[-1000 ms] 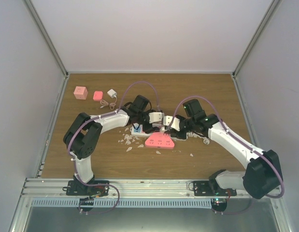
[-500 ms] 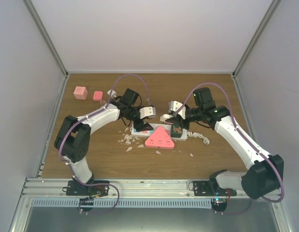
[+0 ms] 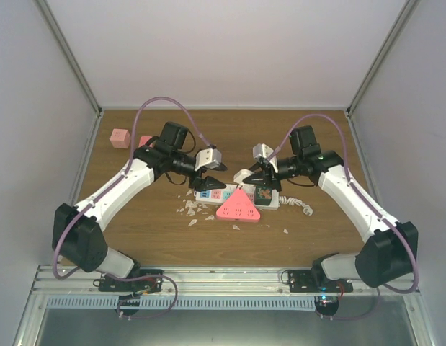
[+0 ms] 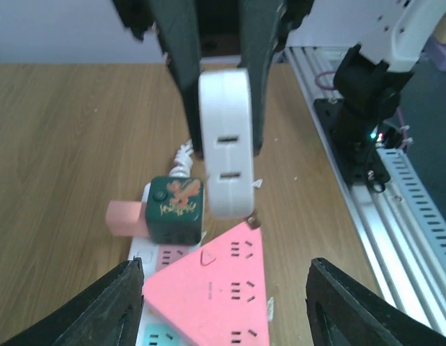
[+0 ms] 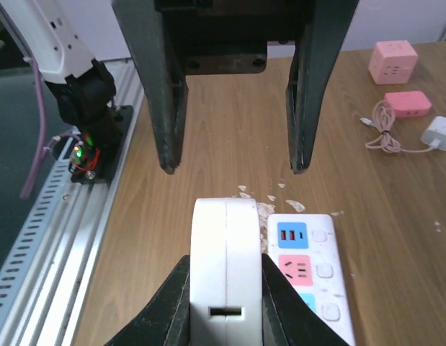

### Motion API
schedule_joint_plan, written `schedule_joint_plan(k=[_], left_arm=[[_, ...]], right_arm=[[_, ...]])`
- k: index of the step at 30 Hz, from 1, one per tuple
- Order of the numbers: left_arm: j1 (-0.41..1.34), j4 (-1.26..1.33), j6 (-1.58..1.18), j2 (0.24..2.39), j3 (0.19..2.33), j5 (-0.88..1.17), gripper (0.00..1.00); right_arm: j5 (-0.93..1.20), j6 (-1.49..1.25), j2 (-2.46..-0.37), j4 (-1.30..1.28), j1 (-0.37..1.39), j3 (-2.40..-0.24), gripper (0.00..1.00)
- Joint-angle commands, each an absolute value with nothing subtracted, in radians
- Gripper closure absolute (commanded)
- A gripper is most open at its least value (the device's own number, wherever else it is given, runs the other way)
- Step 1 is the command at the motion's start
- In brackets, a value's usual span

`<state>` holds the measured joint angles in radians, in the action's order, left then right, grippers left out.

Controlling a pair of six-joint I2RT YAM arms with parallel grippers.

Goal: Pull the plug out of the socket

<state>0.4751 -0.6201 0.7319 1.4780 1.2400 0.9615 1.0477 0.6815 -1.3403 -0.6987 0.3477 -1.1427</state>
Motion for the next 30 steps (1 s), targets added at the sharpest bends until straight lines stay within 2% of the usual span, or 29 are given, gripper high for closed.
schedule_joint_plan(k=[1, 9, 21, 27, 30], left_arm=[[0.491, -0.603, 0.663, 1.426, 1.24, 1.045, 0.39], [0.55, -0.524, 0.541, 1.425, 1.21, 0.964, 0.47], [0.617, -0.526, 0.502, 1.502, 1.25, 0.951, 0.52], [0.618, -0.511, 0.491, 1.515, 1.26, 0.922, 0.62], [0.618, -0.512, 0.482, 1.516, 1.266, 0.932, 0.65]], right_arm=[[1.149, 0.639, -1.36, -0.713, 0.338, -1.171, 1.0], [1.138, 0.585, -1.349, -0.672, 0.338, -1.151, 0.99], [1.142, 0.581, -1.343, -0.647, 0.35, -1.12, 0.99], [1.13, 0.582, -1.325, -0.644, 0.357, -1.109, 0.99], [1.121, 0.579, -1.319, -0.637, 0.358, -1.099, 0.99]])
